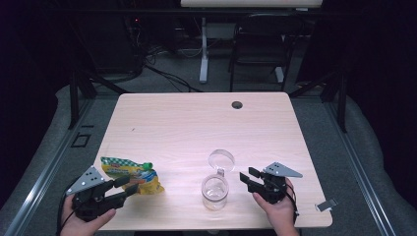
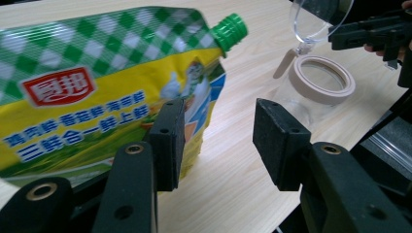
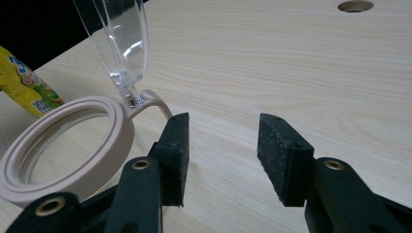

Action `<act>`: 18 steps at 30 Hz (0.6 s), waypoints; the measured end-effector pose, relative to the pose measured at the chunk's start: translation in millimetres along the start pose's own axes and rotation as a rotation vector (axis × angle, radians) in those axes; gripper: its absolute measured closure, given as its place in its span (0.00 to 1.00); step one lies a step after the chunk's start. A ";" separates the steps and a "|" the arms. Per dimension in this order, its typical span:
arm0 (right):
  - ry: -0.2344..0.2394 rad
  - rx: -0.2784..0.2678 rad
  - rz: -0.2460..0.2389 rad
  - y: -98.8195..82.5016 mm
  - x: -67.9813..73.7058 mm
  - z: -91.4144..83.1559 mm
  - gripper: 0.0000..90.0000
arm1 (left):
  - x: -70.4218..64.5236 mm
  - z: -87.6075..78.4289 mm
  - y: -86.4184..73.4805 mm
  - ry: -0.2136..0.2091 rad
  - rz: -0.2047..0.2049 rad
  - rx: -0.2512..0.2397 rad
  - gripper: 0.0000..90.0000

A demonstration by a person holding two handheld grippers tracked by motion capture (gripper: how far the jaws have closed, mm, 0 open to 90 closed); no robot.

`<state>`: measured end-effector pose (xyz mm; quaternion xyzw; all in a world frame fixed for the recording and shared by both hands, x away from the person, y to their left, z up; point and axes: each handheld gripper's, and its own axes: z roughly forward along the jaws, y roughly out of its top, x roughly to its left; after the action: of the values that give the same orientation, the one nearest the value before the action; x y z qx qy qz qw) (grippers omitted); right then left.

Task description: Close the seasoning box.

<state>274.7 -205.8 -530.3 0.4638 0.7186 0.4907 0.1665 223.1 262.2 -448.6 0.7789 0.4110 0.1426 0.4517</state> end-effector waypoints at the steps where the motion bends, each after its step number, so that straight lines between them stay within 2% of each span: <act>1: -0.002 0.000 0.000 0.1 0.1 -0.1 0.61 | 1.7 -0.6 -0.6 0.004 -0.006 0.002 0.62; 7: -0.001 0.000 0.002 0.3 -0.4 0.6 0.61 | 10.6 -1.8 -4.1 0.018 -0.027 0.008 0.61; 18: 0.000 -0.003 0.004 0.8 -1.1 1.7 0.61 | 28.7 -17.6 -7.9 0.086 -0.057 -0.007 0.55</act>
<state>276.9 -205.7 -530.7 0.4651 0.7169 0.4921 0.1661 226.5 296.6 -449.7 0.7584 0.4517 0.1642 0.4402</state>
